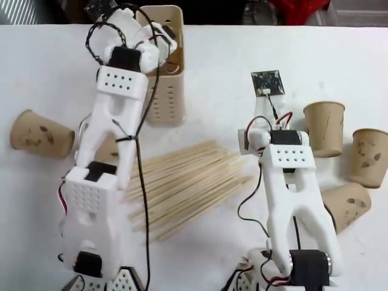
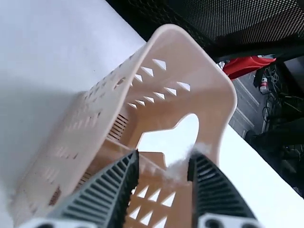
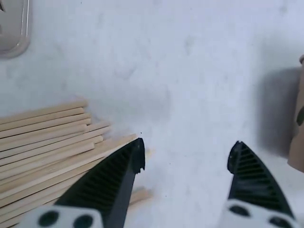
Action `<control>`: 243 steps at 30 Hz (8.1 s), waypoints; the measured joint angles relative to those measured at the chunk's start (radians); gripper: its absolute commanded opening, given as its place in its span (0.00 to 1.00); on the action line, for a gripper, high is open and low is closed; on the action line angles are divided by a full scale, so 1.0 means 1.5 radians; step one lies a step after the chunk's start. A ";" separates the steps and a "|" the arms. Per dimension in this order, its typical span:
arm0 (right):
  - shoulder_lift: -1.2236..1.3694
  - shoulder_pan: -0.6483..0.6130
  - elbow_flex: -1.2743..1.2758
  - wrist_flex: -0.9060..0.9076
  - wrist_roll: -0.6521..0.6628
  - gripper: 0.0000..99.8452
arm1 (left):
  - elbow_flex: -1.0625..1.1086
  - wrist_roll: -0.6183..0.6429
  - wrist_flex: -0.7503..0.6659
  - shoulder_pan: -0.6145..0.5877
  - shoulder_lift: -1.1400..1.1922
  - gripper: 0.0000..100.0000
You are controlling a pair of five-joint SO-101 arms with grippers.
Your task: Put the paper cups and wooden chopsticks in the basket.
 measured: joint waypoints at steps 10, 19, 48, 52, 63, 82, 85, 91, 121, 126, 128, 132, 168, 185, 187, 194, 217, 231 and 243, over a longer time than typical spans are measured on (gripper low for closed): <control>0.000 0.000 0.000 0.000 0.000 0.28 | -0.011 0.002 -0.003 0.005 0.028 0.02; 0.000 0.006 0.000 0.000 0.000 0.28 | -0.039 -0.074 0.062 0.008 0.010 0.02; 0.000 0.006 0.000 0.000 0.000 0.28 | -0.371 -0.448 0.334 -0.006 -0.007 0.29; 0.000 0.006 0.000 0.000 0.000 0.28 | -0.301 -0.270 0.327 -0.007 -0.007 0.29; 0.000 0.006 0.000 0.000 0.000 0.28 | -0.172 -0.115 0.244 -0.005 -0.017 0.29; 0.000 0.012 0.000 0.000 0.000 0.28 | 0.024 -0.108 0.096 -0.003 -0.053 0.04; 0.000 0.012 0.000 0.000 0.000 0.28 | 0.024 -0.108 0.107 -0.003 -0.054 0.05; 0.000 0.012 0.000 0.000 0.000 0.28 | -0.003 -0.147 0.178 -0.003 -0.079 0.12; 0.000 0.013 0.000 0.000 0.031 0.28 | -0.388 -0.432 0.356 -0.065 0.036 0.24; 0.000 0.014 0.000 0.000 0.031 0.28 | -0.388 -0.504 0.356 -0.065 0.099 0.23; 0.000 0.012 0.000 0.000 0.031 0.28 | -0.388 -0.540 0.356 -0.065 0.119 0.17; 0.000 0.013 0.000 0.000 0.031 0.28 | -0.390 -0.607 0.351 -0.065 0.147 0.06; 0.000 0.048 0.000 0.000 0.031 0.28 | -0.332 -1.185 0.420 0.039 0.055 0.02; 0.000 0.048 0.000 0.000 0.031 0.28 | -0.135 -1.147 0.406 0.110 -0.096 0.02; 0.000 0.048 0.000 0.000 0.031 0.28 | -0.136 -1.147 0.398 0.101 -0.087 0.02; 0.000 0.048 0.000 0.000 0.031 0.28 | -0.172 -1.146 0.389 0.081 -0.036 0.23; 0.000 0.048 0.000 0.000 0.030 0.28 | -0.485 -0.793 0.417 0.015 -0.033 0.20; -0.132 0.088 0.059 0.000 0.030 0.02 | -0.154 -0.382 0.416 0.103 -0.118 0.20; -0.565 0.121 0.431 -0.031 0.173 0.02 | -0.142 -0.332 0.363 0.060 -0.073 0.20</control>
